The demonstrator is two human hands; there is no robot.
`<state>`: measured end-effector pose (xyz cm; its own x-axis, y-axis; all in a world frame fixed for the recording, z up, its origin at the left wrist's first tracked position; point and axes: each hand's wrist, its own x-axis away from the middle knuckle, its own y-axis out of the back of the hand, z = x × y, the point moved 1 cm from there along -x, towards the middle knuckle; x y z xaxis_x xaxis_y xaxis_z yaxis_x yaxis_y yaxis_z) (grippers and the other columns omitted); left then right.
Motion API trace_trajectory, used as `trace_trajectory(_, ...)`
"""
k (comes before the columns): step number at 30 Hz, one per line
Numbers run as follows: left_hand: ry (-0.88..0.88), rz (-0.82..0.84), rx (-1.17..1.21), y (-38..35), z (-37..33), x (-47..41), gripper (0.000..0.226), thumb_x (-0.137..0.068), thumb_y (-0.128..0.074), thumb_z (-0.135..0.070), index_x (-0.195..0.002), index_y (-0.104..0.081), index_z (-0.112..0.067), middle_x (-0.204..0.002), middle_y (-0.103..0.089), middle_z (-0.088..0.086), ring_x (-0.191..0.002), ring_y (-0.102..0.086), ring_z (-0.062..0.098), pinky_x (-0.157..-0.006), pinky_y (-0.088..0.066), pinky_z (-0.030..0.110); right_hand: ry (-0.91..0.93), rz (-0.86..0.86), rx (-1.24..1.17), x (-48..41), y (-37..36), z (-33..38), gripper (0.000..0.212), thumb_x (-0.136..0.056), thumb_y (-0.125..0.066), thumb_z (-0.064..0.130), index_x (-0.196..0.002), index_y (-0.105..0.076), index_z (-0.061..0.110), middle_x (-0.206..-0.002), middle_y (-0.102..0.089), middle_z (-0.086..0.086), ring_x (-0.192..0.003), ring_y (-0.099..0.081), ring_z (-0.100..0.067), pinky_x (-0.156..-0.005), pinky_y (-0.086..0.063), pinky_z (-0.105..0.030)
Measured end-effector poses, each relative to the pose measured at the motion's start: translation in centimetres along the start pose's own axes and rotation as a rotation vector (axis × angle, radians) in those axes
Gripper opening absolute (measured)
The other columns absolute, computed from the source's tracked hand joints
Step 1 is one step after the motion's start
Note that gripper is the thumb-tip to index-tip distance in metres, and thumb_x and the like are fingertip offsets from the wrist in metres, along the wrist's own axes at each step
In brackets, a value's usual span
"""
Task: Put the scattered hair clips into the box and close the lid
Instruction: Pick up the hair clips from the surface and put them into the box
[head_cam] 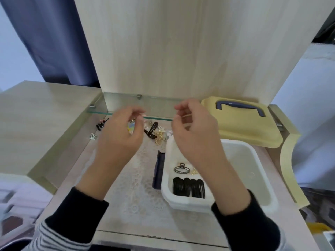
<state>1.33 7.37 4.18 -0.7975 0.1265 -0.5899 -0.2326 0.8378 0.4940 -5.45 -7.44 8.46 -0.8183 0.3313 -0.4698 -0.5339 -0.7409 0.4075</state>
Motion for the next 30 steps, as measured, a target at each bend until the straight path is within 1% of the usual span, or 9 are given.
trace_trajectory(2, 0.062, -0.085, -0.011, 1.0, 2.3, 0.1, 0.019, -0.093, -0.050, -0.020, -0.109, -0.061, -0.023, -0.103, -0.063, -0.011, -0.096, -0.059, 0.006, -0.085, -0.047, 0.019, 0.049, -0.027, -0.054, 0.8, -2.7, 1.5, 0.020, -0.085, -0.054, 0.006, -0.104, -0.058, 0.012, -0.094, -0.057, -0.001, -0.082, -0.055, -0.012, -0.073, -0.050, -0.033)
trace_trajectory(4, 0.113, -0.140, -0.069, 1.6, 4.2, 0.5, 0.019, -0.094, -0.051, -0.018, -0.110, -0.061, -0.022, -0.103, -0.061, -0.012, -0.094, -0.057, 0.005, -0.080, -0.040, 0.006, 0.063, -0.008, -0.066, 1.6, -5.1, 2.3, 0.025, -0.087, -0.052, 0.007, -0.111, -0.054, 0.013, -0.101, -0.053, 0.000, -0.089, -0.051, -0.011, -0.077, -0.046, -0.026)
trace_trajectory(7, 0.134, -0.168, -0.181, 1.6, 8.1, 1.4, 0.020, -0.091, -0.053, -0.020, -0.109, -0.062, -0.023, -0.102, -0.065, -0.008, -0.095, -0.060, 0.013, -0.083, -0.049, 0.028, 0.075, -0.028, -0.066, 2.7, -8.9, 2.4, 0.029, -0.087, -0.049, 0.003, -0.115, -0.051, 0.010, -0.107, -0.047, 0.002, -0.093, -0.045, -0.009, -0.081, -0.034, -0.007)
trace_trajectory(9, 0.205, -0.112, -0.157, 1.2, 10.4, 2.2, 0.021, -0.090, -0.055, -0.017, -0.110, -0.061, -0.021, -0.105, -0.065, -0.005, -0.098, -0.060, 0.018, -0.084, -0.049, 0.038, 0.077, -0.064, -0.040, 3.1, -11.5, 1.5, 0.031, -0.085, -0.048, 0.000, -0.115, -0.051, 0.008, -0.107, -0.043, 0.001, -0.094, -0.041, -0.009, -0.085, -0.030, -0.006)
trace_trajectory(11, 0.229, -0.030, -0.121, 0.4, 11.9, 3.1, 0.023, -0.090, -0.055, -0.015, -0.112, -0.061, -0.017, -0.109, -0.064, -0.001, -0.103, -0.058, 0.020, -0.090, -0.047, 0.037, 0.045, -0.054, 0.010, 3.3, -13.8, -0.2, 0.036, -0.085, -0.046, 0.000, -0.121, -0.050, 0.005, -0.115, -0.044, -0.004, -0.101, -0.041, -0.013, -0.092, -0.033, -0.013)
trace_trajectory(14, 0.230, 0.075, -0.166, -0.6, 13.5, 3.7, 0.026, -0.089, -0.059, -0.012, -0.114, -0.064, -0.014, -0.116, -0.064, 0.001, -0.110, -0.056, 0.017, -0.093, -0.039, 0.024, -0.072, -0.026, 0.128, 3.4, -16.8, -3.3, 0.046, -0.085, -0.049, 0.001, -0.131, -0.048, 0.004, -0.128, -0.044, -0.015, -0.116, -0.043, -0.026, -0.099, -0.040, -0.034)
trace_trajectory(17, 0.174, 0.141, -0.218, -1.3, 14.4, 3.2, 0.026, -0.086, -0.063, -0.013, -0.112, -0.065, -0.011, -0.114, -0.064, 0.005, -0.106, -0.058, 0.021, -0.089, -0.040, 0.025, -0.097, -0.028, 0.282, 3.4, -18.9, -5.8, 0.045, -0.081, -0.054, 0.003, -0.126, -0.053, 0.002, -0.126, -0.050, -0.019, -0.114, -0.047, -0.034, -0.095, -0.045, -0.044)
trace_trajectory(25, 0.144, 0.116, -0.254, -2.6, 15.4, 2.2, 0.030, -0.088, -0.058, -0.032, -0.105, -0.068, -0.009, -0.103, -0.067, 0.004, -0.094, -0.061, 0.022, -0.084, -0.048, 0.032, -0.017, -0.060, 0.630, 1.7, -20.2, -9.0, 0.050, -0.069, -0.072, 0.008, -0.118, -0.064, 0.010, -0.112, -0.060, -0.014, -0.096, -0.054, -0.032, -0.078, -0.046, -0.038)
trace_trajectory(30, 0.165, 0.125, -0.275, -3.1, 16.3, 2.3, 0.030, -0.090, -0.062, -0.035, -0.106, -0.071, -0.012, -0.102, -0.065, 0.004, -0.093, -0.061, 0.023, -0.083, -0.050, 0.038, -0.061, -0.083, 0.641, 1.6, -21.2, -9.9, 0.061, -0.070, -0.079, 0.013, -0.127, -0.059, 0.023, -0.120, -0.055, -0.016, -0.097, -0.037, -0.026, -0.079, -0.047, -0.039)
